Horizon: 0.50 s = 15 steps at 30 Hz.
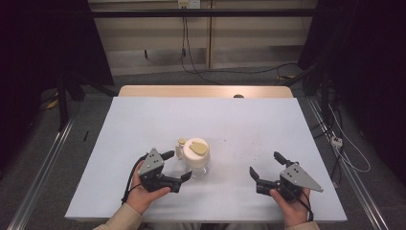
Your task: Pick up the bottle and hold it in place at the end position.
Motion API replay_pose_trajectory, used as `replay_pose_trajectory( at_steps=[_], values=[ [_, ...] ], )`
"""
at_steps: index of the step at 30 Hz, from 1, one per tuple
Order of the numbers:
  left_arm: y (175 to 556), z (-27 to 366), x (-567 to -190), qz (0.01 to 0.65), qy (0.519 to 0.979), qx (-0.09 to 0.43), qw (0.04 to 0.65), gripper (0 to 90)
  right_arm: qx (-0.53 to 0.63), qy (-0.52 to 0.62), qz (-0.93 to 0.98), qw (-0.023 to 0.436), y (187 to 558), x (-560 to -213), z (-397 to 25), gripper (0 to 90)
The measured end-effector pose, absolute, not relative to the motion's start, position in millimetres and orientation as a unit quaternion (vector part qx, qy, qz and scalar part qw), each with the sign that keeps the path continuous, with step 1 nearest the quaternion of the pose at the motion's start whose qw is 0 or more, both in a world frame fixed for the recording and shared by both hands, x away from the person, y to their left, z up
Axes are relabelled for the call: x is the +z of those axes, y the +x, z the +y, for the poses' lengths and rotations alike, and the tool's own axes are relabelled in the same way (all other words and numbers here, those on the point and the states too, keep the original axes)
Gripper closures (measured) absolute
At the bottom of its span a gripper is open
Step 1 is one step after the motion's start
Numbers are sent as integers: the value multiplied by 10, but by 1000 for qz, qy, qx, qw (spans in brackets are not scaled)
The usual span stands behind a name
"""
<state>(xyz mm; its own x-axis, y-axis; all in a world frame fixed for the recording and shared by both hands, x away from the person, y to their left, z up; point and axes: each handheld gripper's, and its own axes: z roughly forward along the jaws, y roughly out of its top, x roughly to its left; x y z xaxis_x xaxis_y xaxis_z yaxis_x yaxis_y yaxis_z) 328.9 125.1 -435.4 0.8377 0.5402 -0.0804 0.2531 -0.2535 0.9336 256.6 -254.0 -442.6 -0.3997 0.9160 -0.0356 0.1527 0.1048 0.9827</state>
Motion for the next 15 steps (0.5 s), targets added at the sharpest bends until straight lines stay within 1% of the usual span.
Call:
replay_pose_trajectory(
  at_steps=[5,9,13,15],
  values=[
    [3315,1142,-4414,258,793,122,539,49,527,408,653,360,2583,-4432,-2533,30],
    [3342,1074,-4418,269,789,117,540,49,525,408,653,363,2575,-4433,-2547,30],
    [3377,1005,-4432,274,793,119,530,49,526,409,653,360,2564,-4437,-2555,30],
    [3392,985,-4445,285,791,129,526,49,526,408,652,363,2559,-4433,-2559,30]
  ],
)
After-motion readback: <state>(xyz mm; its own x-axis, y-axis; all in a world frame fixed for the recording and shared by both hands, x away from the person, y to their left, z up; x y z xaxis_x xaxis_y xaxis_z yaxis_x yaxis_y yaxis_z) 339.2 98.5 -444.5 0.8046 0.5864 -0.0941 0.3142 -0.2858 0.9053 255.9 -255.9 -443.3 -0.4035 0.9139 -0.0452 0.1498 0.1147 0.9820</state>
